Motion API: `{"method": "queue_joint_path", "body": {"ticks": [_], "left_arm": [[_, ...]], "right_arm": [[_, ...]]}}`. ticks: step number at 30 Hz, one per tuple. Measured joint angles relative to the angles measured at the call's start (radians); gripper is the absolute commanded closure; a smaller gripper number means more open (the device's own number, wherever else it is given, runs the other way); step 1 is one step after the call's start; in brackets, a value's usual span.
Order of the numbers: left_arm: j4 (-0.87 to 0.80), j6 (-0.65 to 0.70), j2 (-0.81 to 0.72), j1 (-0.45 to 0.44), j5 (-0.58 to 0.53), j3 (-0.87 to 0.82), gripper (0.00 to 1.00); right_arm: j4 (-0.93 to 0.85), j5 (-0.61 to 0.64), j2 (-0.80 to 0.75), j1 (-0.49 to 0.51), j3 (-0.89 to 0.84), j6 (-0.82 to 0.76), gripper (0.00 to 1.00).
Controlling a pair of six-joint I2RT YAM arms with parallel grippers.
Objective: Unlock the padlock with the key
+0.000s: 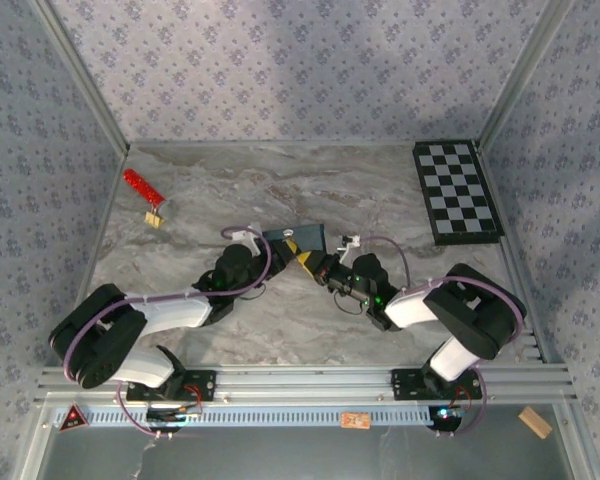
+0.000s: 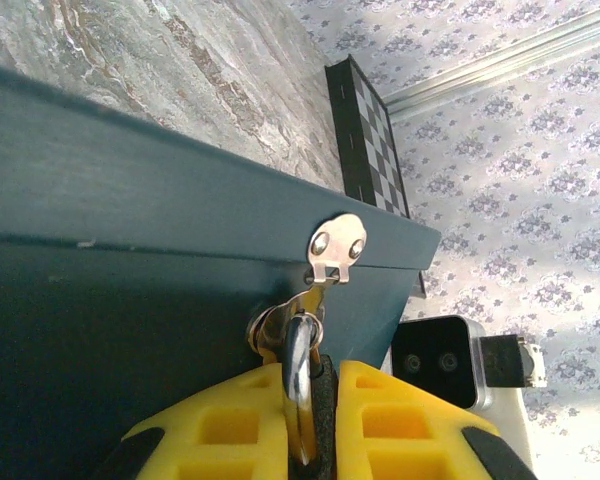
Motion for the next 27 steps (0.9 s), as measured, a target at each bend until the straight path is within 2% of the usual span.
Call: {"method": "queue_joint_path", "body": {"ticks": [5,9,11,18,21,27], "left_arm": [[-0.057,0.033,0.000,0.000,0.032,0.023,1.00],[-0.162,0.085,0.000,0.000,0.077,0.073,1.00],[-0.197,0.106,0.000,-0.001,0.092,0.086,1.00],[-0.258,0.128,0.000,-0.007,0.143,0.096,1.00],[-0.284,0.127,0.000,-0.007,0.151,0.103,1.00],[-0.361,0.119,0.000,-0.006,0.151,0.146,1.00]], "right_arm": [[-0.142,-0.026,-0.073,-0.013,0.005,-0.055,0.99],[-0.277,-0.039,-0.141,-0.022,0.010,-0.125,0.69],[-0.334,-0.032,-0.161,-0.025,0.010,-0.164,0.60],[-0.483,0.022,-0.248,-0.033,0.003,-0.261,0.43],[-0.578,0.051,-0.316,-0.032,0.004,-0.325,0.38],[-0.735,0.131,-0.487,-0.027,0.005,-0.512,0.38]]}}
